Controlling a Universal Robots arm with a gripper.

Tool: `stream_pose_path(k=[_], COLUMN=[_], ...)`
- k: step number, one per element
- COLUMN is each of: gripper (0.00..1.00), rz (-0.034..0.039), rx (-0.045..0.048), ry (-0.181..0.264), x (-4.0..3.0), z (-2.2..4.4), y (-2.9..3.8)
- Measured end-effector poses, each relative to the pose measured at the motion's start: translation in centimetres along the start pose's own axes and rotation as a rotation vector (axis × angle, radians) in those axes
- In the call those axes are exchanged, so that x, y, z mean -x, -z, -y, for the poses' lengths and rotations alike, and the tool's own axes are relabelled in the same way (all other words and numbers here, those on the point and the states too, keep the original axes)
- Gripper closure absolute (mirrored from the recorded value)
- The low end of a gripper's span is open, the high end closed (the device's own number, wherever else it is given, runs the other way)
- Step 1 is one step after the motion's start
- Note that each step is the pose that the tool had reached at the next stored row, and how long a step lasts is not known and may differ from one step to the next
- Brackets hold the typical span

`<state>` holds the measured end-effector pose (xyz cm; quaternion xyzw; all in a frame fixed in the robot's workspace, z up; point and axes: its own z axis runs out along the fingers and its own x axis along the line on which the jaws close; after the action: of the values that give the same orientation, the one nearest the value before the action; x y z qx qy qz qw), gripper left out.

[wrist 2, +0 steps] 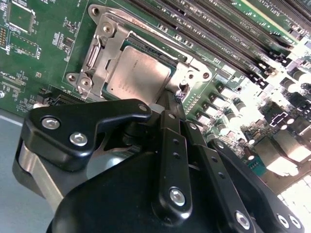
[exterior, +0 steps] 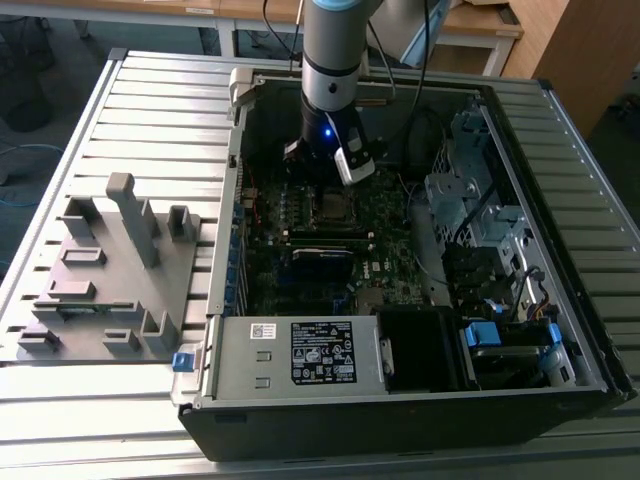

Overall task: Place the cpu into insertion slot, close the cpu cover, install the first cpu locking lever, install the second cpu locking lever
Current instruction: 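Close the cpu cover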

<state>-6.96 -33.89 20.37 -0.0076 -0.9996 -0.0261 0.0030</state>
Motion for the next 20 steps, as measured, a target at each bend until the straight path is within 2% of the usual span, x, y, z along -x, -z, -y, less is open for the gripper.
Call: stream_pose_path(k=[4,20], gripper=[0.9,0.9], rz=[0.0,-0.0004], rx=[-0.0001,-0.0007], ry=[0.0,0.0], x=[-0.05,-0.1], z=[0.02,0.05], y=[-0.27,-0.62])
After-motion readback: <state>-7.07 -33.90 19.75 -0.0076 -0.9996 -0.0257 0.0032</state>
